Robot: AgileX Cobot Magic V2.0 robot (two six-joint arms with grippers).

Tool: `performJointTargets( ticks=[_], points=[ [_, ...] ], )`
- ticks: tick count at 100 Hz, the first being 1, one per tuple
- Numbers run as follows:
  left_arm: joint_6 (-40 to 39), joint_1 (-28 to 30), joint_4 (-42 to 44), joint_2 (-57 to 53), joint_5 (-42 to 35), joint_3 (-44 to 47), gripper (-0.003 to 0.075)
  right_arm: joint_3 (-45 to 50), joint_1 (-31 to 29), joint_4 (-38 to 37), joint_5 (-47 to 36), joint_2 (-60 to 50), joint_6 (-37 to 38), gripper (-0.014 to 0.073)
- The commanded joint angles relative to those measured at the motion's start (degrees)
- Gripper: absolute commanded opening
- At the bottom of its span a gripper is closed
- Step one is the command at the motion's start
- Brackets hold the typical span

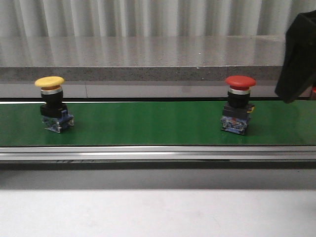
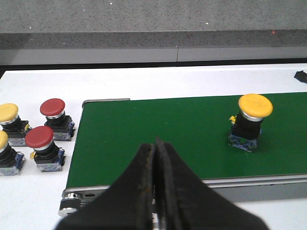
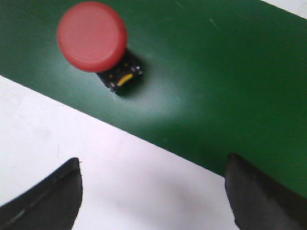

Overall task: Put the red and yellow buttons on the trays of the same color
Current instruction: 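Lower the right gripper onto the red button at the belt end and grasp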

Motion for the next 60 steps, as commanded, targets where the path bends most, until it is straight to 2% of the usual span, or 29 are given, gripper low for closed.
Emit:
performJointTargets(
  ticks=[1, 30, 37, 44, 60],
  points=[
    [0.2, -0.5, -0.6, 0.2, -4.4, -1.6, -0.0020, -3.4, 1.1, 0.5, -4.1, 0.8, -0.7, 0.0604],
    [0.2, -0.5, -0.6, 0.2, -4.3, -1.6, -0.0020, -8.9, 1.3, 0.3, -8.2, 9.0, -0.7, 0.0602],
    [0.2, -0.5, -0.6, 0.2, -4.2, -1.6, -0.0020, -9.7, 1.3, -0.2, -8.4, 11.1, -0.7, 0.0580],
    [0.2, -0.5, -0.6, 0.2, -4.1, -1.6, -0.0020, -10.3, 1.3, -0.5, -8.0, 12.8, -0.7, 0.0500],
    [0.2, -0.5, -0.6, 0.2, -4.0, -1.6, -0.0020, -11.0, 1.2, -0.6, -5.8, 13.4, -0.7, 0.0185]
  ],
)
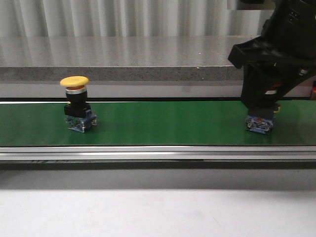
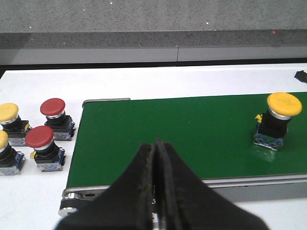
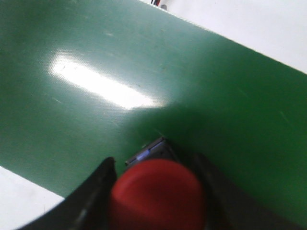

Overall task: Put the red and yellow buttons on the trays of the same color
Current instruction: 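Lower the right gripper onto the red button at the belt end and grasp, then carry the red button with the right gripper and release it in the red tray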

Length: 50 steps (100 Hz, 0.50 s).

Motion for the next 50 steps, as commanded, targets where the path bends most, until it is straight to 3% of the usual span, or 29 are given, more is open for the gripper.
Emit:
performJointTargets(
  ticks=[1, 6, 22, 50],
  points=[
    [0.2, -0.5, -0.6, 0.2, -4.0, -1.6, -0.0020, -2.5, -0.2, -0.4, -0.2, -2.2, -0.6, 0.0166],
    [0.2, -0.5, -0.6, 0.2, -4.0, -1.6, -0.0020, -3.7, -0.7, -0.4, 1.1, -2.3, -0.6, 0.0131],
    [0.2, -0.5, -0.6, 0.2, -4.0, -1.6, -0.0020, -9.7, -5.0, -1.0, 6.4, -2.3, -0.6, 0.0133],
    [0.2, -0.5, -0.6, 0.2, -4.0, -1.6, -0.0020, -17.4, -22.1, -1.2, 4.4, -1.5, -0.4, 0.0133]
  ],
)
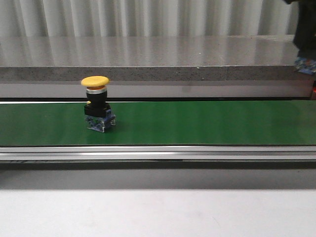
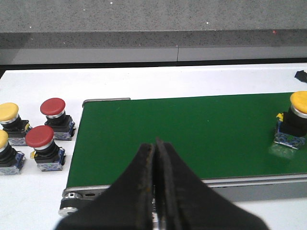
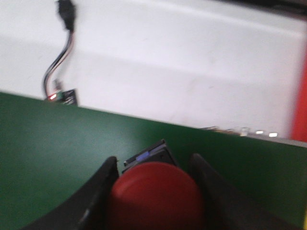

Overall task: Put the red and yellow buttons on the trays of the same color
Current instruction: 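Carry the red button with the right gripper and release it in the red tray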

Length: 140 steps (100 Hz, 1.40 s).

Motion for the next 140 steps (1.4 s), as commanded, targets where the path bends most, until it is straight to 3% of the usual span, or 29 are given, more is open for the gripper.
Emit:
performJointTargets(
  ticks=[1, 17, 38, 88, 127, 140],
  points=[
    [0.2, -0.5, -0.6, 0.2, -4.0, -1.6, -0.0020, -3.3, -6.1, -0.8, -4.1, -1.5, -0.4, 0.0133],
    [0.2, -0.5, -0.6, 0.2, -4.0, -1.6, -0.0020, -6.4, -15.0, -0.8, -7.8, 2.7, 0.2, 0.0133],
    [0.2, -0.5, -0.6, 0.2, -4.0, -1.6, -0.0020, -10.5, -19.6, -0.7, -11.7, 10.1, 0.8, 0.0133],
    [0.2, -0.5, -0.6, 0.2, -4.0, -1.6, -0.0020, -25.2, -21.3, -0.7, -10.4, 26.7, 0.8, 0.0133],
    [0.2, -0.5, -0.6, 0.2, -4.0, -1.6, -0.0020, -26.3, -21.5, -0.8, -8.5, 31.8, 0.8, 0.0134],
    [0.2, -0.5, -0.6, 0.2, -4.0, -1.6, -0.0020, -26.3, -21.8, -0.8, -8.2, 31.9, 0.8, 0.0221]
  ],
)
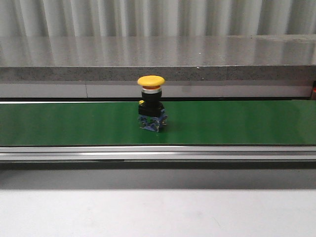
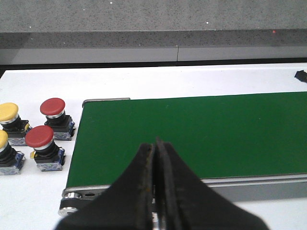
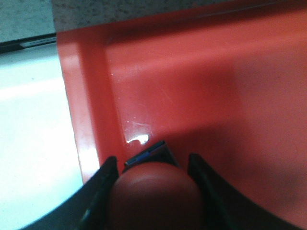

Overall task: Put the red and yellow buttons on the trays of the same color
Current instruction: 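Carry the red button with the right gripper and release it in the red tray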

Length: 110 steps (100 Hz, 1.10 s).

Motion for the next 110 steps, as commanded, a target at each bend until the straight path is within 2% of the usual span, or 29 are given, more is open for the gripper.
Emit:
performJointTargets(
  ticks=[1, 16, 23, 28, 69, 110],
  points=[
    [0.2, -0.5, -0.6, 0.2, -4.0, -1.6, -0.0020, -2.0, -0.8, -0.2, -1.8, -3.5, 0.0, 0.0231],
    [0.2, -0.5, -0.6, 0.2, -4.0, -1.6, -0.0020, -2.2, -0.9, -0.2, -1.7, -3.8, 0.0, 0.0521],
    [0.2, -0.5, -0.6, 0.2, -4.0, -1.6, -0.0020, -2.7, -0.9, -0.2, -1.6, -4.1, 0.0, 0.0608],
    [0.2, -0.5, -0.6, 0.2, -4.0, -1.6, -0.0020, -3.1, -0.9, -0.2, -1.4, -4.6, 0.0, 0.0634],
    [0.2, -0.5, -0.6, 0.2, -4.0, -1.6, -0.0020, -1.0, 0.8, 3.6, 2.2, -16.4, -1.3, 0.0636],
    [0.2, -0.5, -0.6, 0.2, -4.0, -1.6, -0.0020, 22.5, 10.8, 3.5, -0.2, -37.1, -6.6, 0.0636]
  ],
)
